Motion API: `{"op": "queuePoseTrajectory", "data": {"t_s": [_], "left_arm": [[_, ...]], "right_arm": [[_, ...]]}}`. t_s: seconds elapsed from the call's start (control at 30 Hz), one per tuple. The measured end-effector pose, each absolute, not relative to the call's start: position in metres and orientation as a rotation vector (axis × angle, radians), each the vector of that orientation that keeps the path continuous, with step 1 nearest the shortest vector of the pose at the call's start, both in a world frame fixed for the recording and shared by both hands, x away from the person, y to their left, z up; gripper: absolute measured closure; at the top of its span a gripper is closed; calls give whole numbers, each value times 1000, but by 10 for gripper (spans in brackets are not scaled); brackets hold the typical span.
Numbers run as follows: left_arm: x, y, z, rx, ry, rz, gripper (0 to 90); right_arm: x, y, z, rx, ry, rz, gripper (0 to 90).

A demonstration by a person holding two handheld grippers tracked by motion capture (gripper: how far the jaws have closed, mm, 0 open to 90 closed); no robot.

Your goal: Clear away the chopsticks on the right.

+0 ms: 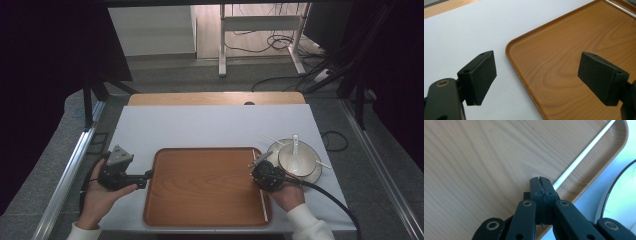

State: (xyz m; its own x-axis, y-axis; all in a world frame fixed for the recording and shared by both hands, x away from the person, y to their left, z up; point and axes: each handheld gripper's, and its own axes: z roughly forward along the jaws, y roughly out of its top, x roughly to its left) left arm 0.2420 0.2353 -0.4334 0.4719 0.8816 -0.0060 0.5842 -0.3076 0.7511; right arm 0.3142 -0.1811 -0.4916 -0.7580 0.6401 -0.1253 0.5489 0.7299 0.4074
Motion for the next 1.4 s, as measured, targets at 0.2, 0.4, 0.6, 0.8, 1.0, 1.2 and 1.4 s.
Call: {"op": "queuePoseTrajectory", "data": {"t_s": [0.2, 0.4, 0.6, 0.8, 1.0, 1.2, 1.4], "left_arm": [[242, 236, -433, 2017, 1213, 543, 147], [242, 235, -434, 2018, 1211, 542, 146], [243, 234, -435, 2024, 1210, 541, 146], [243, 234, -435, 2023, 1210, 542, 147], [243, 233, -435, 2030, 1209, 540, 146], [243, 233, -436, 2033, 1209, 541, 147], [243, 233, -436, 2034, 1212, 543, 148]], "right_arm": [[312, -186, -474, 891, 2665, 671, 898], [311, -205, -451, 867, 2624, 831, 897], [311, -235, -424, 884, 2547, 951, 897], [311, -276, -402, 939, 2470, 1007, 802], [315, -313, -397, 1030, 2407, 986, 584], [321, -341, -398, 1102, 2361, 1024, 514], [324, -359, -400, 1173, 2357, 1008, 397]]}}
